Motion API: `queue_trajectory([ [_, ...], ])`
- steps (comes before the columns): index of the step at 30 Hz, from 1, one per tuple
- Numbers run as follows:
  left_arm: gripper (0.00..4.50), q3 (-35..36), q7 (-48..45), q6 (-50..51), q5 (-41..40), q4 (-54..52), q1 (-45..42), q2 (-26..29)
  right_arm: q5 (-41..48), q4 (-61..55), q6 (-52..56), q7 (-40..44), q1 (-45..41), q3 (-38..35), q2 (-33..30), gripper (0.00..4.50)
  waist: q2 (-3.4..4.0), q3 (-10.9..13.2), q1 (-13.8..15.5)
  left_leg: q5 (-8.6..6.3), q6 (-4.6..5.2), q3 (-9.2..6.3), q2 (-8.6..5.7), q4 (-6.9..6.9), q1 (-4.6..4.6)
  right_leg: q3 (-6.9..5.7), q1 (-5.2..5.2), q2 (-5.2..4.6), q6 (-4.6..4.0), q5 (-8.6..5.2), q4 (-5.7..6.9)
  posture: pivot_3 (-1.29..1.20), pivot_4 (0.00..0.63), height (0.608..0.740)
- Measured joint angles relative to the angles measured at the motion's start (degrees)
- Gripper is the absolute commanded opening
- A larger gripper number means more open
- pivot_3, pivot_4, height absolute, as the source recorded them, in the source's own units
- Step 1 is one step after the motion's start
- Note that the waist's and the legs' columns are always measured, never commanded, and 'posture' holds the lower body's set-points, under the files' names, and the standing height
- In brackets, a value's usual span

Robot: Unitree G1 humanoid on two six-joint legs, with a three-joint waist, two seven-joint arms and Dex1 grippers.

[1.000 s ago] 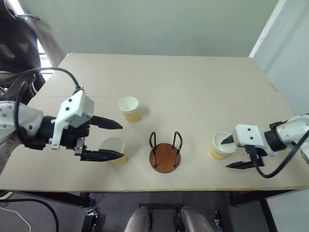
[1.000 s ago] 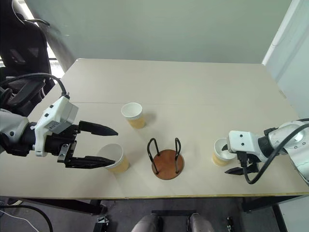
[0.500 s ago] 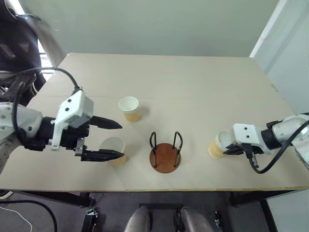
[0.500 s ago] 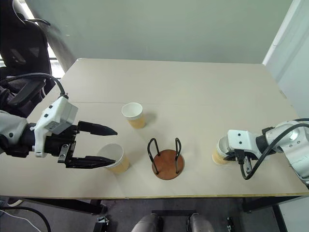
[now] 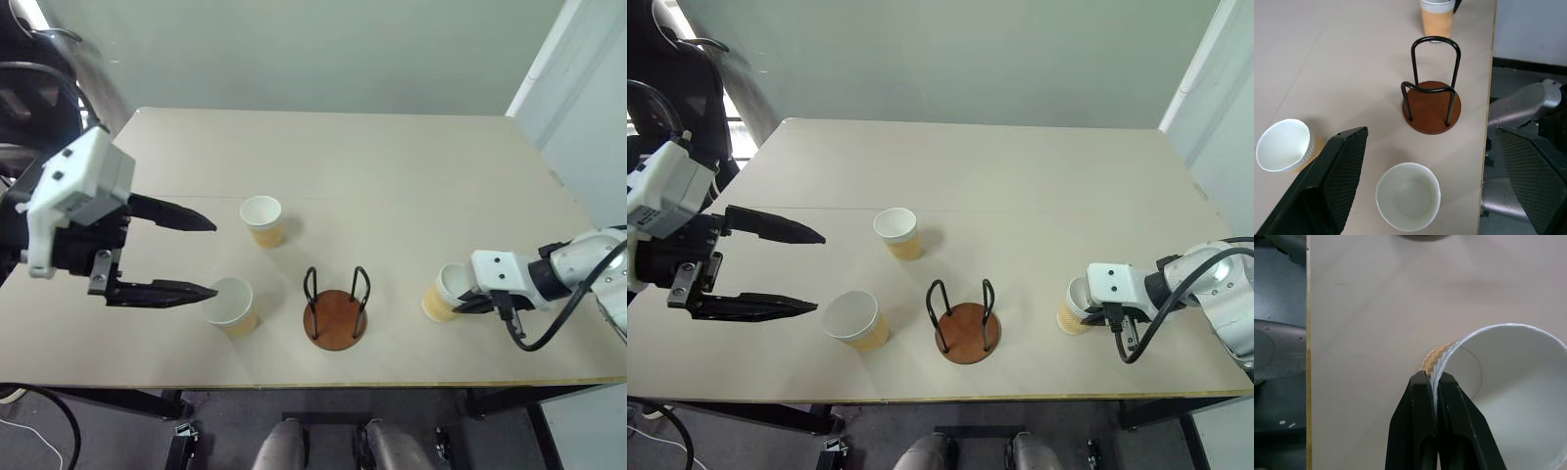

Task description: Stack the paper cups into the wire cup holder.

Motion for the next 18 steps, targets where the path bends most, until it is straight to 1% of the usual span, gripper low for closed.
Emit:
queue_trajectory([
  [10,4.5,2.1,0.4,1.2,-1.3,-0.1,0.1,-0.3,-0.3,1.7,-1.2,1.2,-2.4,0.4,0.2,0.02,0.0,0.0,0.0,-0.01,0.0,-0.01,0.0,-0.02,-0.01,-0.01,-0.01,0.0,-0.01,0.0,0.0,0.0,0.15,0.74],
  [14,4.5,3.6,1.5,2.1,-2.1,-0.1,0.9,-2.1,-0.7,2.5,-1.4,1.6,-2.6,0.5,0.7,0.02,0.0,0.0,0.0,-0.03,0.01,0.0,0.0,-0.01,-0.02,-0.01,-0.01,0.0,-0.02,0.0,-0.01,0.0,0.15,0.74],
  [18,4.5,7.1,3.1,4.1,-2.8,0.1,3.7,-4.8,-1.2,2.8,-1.8,1.6,-2.9,0.5,1.0,0.02,0.0,0.0,0.0,-0.04,0.02,0.01,0.01,-0.02,0.02,-0.02,-0.01,0.0,-0.03,0.01,0.01,0.0,0.15,0.74],
])
